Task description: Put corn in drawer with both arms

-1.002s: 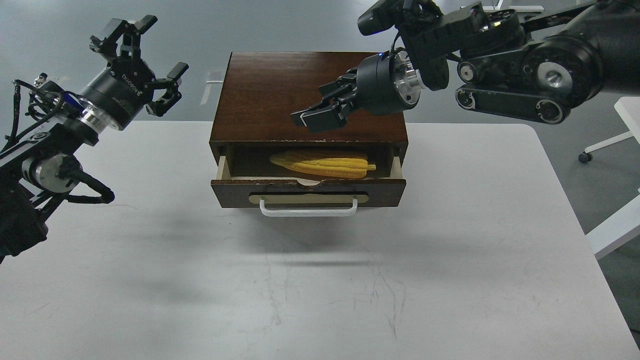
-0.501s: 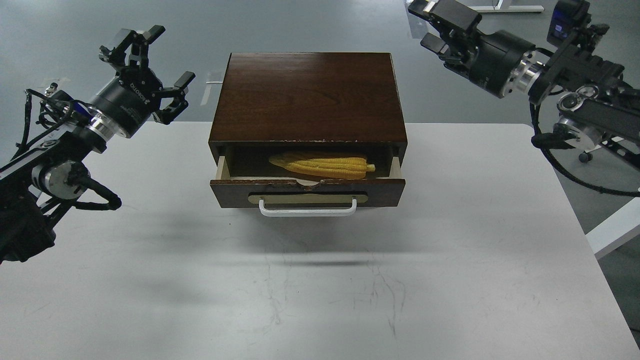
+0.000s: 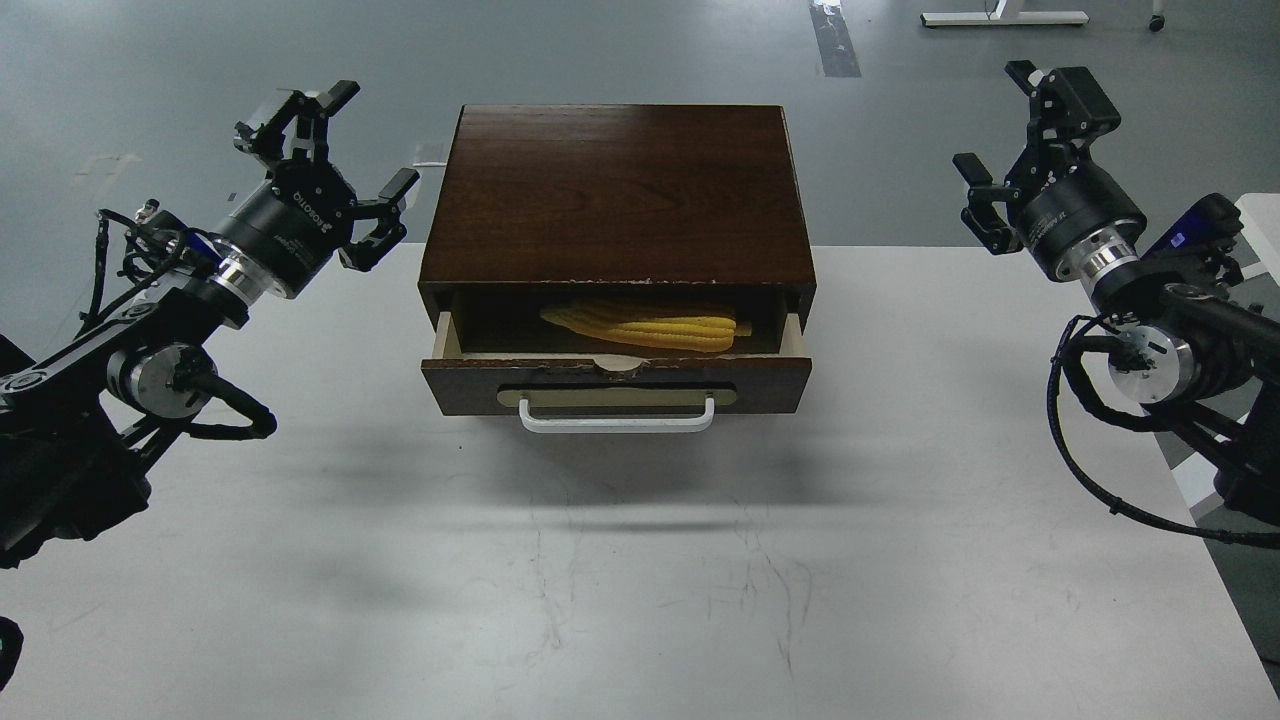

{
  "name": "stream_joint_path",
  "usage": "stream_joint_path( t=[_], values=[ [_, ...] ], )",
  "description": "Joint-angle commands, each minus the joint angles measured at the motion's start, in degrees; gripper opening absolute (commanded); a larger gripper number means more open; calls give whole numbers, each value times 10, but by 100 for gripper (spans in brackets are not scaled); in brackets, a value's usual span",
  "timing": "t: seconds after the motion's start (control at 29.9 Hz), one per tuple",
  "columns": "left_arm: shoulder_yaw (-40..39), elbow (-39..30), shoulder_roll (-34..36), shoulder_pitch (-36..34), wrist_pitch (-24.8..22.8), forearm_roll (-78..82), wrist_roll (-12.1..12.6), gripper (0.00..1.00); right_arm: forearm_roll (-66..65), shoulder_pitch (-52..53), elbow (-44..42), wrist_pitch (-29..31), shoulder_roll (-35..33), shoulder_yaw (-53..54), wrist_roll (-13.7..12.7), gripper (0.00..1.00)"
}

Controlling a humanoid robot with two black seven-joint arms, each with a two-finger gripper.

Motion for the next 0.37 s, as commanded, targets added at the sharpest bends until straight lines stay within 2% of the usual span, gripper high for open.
stream_joint_path(
  t=[0.0, 0.33],
  values=[
    [0, 1, -5, 6, 0, 0, 1, 98, 0, -32, -8, 0, 24, 10, 0, 100],
    [0, 1, -8, 8, 0, 2, 1, 98, -1, -54, -11, 0, 46, 9, 0, 100]
  ],
)
